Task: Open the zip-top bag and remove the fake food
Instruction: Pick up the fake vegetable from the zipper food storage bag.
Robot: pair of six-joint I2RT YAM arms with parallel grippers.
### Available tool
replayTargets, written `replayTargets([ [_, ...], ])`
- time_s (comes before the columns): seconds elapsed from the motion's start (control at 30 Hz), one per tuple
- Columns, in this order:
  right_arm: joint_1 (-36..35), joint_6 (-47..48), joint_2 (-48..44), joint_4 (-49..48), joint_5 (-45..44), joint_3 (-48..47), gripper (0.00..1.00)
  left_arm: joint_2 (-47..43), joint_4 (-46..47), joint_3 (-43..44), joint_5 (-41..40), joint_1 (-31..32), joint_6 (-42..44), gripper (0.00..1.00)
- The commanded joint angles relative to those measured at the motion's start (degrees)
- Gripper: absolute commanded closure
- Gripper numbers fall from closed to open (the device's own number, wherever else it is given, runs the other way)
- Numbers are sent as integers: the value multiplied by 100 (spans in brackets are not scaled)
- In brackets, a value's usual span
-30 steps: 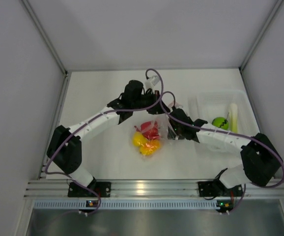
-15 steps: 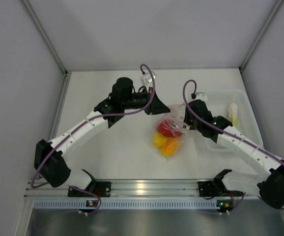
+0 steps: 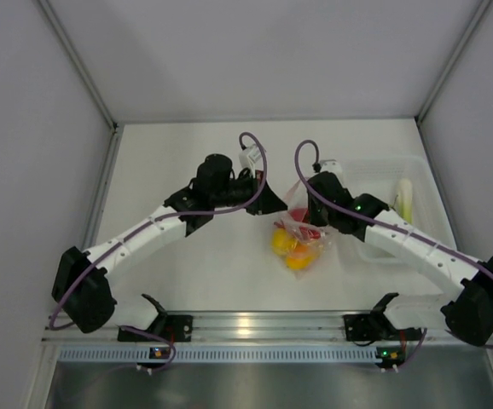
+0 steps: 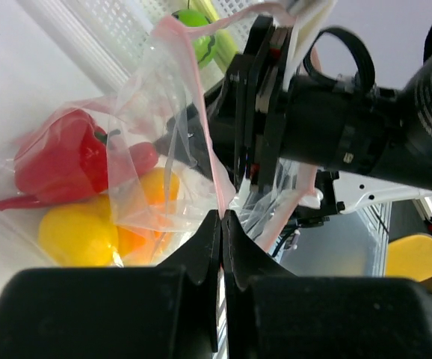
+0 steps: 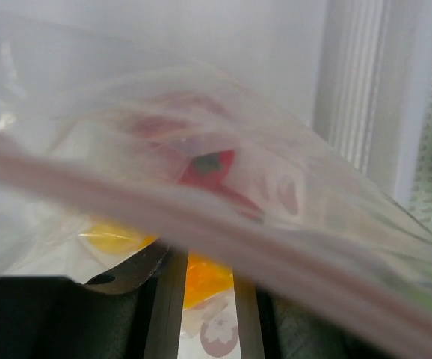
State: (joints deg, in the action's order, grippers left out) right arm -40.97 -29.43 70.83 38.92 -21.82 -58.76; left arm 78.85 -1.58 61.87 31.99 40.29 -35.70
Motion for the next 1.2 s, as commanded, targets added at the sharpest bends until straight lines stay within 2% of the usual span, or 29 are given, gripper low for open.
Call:
replayTargets([
  [0.0,-411,104,-16,-138,160,-373,69,-388,238,-34,-254,40,20,100],
  [0.1,-640,60,10,-454,414,-285,68,-432,238,-43,-281,40,28,100],
  [0.33,-684,314,212,-1166,749,486,69,-590,246,-227,-746,40,221,100],
  [0.5,-693,745,46,-2088,1556,954,69,-555,334,-350,-913,40,406,100],
  [0.7,-754,1456,-113,-2538,2147,1209,69,-441,641,-552,-327,40,380,100],
  [0.8,-798,1782,-157,-2564,2129,1218,70,-344,765,-588,-44,31,327,100],
  [0.9,-842,1809,-227,-2792,1638,1262,70,-283,782,-588,210,31,240,100],
  [0.97,-851,1914,-175,-3135,1411,1306,71,-212,966,-597,693,40,82,100],
  [1.07,-842,1897,131,-3049,622,1131,72,-159,1090,-562,1178,40,-103,100],
  [1.17,-842,1583,439,-2821,294,815,73,-212,1099,-535,1406,49,-103,100],
])
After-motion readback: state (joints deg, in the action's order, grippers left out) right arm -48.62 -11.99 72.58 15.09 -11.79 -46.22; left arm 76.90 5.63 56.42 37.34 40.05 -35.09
